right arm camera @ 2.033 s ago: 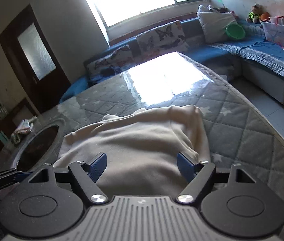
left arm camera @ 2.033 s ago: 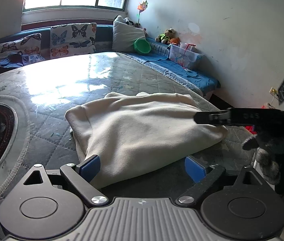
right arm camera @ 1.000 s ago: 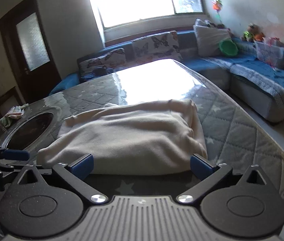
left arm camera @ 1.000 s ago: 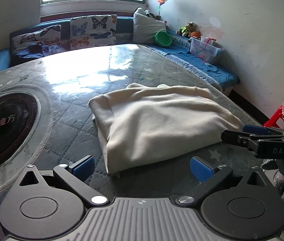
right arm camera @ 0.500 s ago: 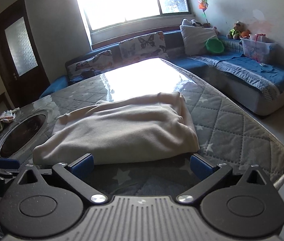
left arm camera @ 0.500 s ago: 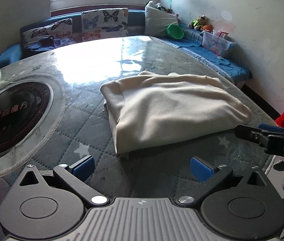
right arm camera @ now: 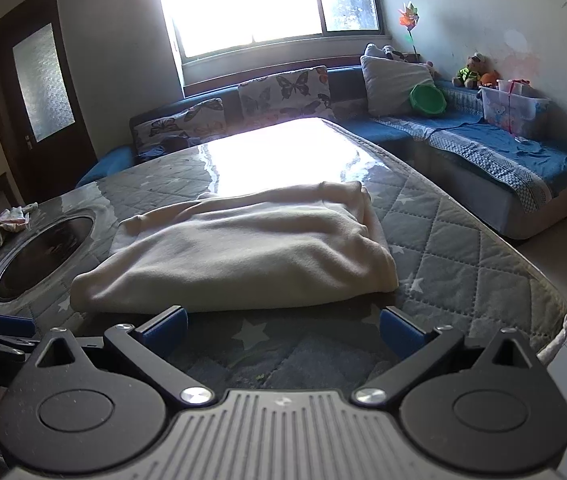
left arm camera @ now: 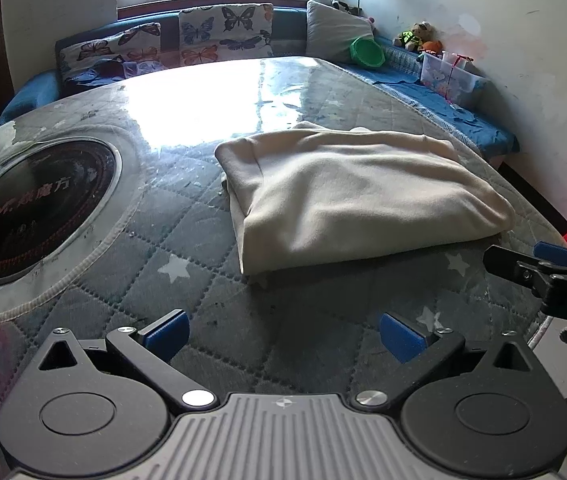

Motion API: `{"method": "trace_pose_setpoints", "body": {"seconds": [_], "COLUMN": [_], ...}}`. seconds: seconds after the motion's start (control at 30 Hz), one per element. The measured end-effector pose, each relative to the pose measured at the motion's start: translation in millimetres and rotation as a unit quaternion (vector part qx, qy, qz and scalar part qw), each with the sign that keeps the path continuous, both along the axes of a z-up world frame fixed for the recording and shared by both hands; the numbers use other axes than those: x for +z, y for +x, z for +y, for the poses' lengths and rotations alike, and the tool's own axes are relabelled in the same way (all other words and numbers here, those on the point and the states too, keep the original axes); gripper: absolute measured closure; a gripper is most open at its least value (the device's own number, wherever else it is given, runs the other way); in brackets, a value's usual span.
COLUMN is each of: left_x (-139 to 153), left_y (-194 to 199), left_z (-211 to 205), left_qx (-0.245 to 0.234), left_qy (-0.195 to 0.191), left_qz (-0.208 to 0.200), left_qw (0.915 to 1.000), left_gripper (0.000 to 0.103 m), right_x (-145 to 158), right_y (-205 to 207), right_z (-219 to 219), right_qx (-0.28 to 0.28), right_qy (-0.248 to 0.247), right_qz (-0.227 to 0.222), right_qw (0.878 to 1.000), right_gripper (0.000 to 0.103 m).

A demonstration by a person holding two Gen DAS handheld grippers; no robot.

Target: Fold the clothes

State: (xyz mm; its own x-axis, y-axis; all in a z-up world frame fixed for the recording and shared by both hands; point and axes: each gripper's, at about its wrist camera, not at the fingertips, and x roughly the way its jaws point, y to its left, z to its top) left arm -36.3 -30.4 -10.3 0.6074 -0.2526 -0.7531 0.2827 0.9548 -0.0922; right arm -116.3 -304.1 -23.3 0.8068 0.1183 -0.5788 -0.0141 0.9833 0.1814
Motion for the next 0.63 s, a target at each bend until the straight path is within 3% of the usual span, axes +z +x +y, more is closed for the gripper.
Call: {"method": "trace_pose_setpoints", "body": {"seconds": [0.63], "left_x": [1], "left_y": [-9], "left_z": [-3], "left_qx": [0.005], "left_qy": [0.003], "left_qz": [-0.004], "left_qw": [1.0], "left_gripper": [0.0], "right_x": [5], "right_y": [-12], "right_z": [9], "right_qx": [0.016], "right_qy": [-0.01], "right_qz": [-0.009], "right_qw": [1.0], "right_gripper": [0.0]}}
